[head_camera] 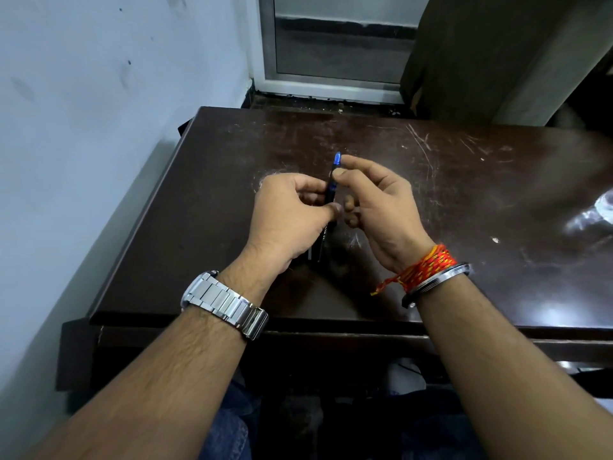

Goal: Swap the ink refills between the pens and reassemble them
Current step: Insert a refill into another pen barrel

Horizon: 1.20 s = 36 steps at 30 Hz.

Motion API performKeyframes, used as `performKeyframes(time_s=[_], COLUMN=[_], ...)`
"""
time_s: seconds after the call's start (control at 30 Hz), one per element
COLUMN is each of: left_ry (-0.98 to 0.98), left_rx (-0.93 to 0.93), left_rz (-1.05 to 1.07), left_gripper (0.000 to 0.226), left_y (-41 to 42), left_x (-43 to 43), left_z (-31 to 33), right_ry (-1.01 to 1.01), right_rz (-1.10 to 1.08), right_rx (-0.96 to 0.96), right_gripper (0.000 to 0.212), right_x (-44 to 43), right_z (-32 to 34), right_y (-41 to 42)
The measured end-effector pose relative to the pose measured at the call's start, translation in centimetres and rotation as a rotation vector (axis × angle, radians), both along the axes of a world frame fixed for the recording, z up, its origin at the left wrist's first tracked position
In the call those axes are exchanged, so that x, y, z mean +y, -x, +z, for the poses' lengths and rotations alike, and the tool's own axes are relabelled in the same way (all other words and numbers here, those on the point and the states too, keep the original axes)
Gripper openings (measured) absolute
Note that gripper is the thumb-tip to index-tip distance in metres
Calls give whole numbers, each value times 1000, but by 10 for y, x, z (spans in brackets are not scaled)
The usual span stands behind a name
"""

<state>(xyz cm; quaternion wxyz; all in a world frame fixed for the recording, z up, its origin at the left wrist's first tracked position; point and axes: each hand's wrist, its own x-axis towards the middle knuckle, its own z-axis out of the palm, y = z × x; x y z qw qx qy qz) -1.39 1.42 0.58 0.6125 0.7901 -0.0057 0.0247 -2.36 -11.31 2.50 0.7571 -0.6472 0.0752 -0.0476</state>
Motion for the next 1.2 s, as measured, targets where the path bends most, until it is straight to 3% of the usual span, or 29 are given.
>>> performKeyframes(time_s=[0.3,0.5,0.9,1.07,1.2], left_ry=[4,71,101,139,110], left_rx=[34,55,47,60,26], left_rz=[-19,5,16,19,18], left_gripper=[48,35,33,44,34], left_y=[3,0,0,0,0], left_x=[0,-5,-3,-4,-4], left_z=[4,3,0,1,1], right_ry=[-57,-92,-97,-87,-93], right_rz=[-8,-16,-9,-11,-2], right_rx=[-35,-63,-59,-57,-67], right_gripper=[16,17,14,14,15], right_x=[0,-2,-3,-4,-2], right_z=[-1,0,-3,-5,-5], right_y=[1,2,0,-2,0])
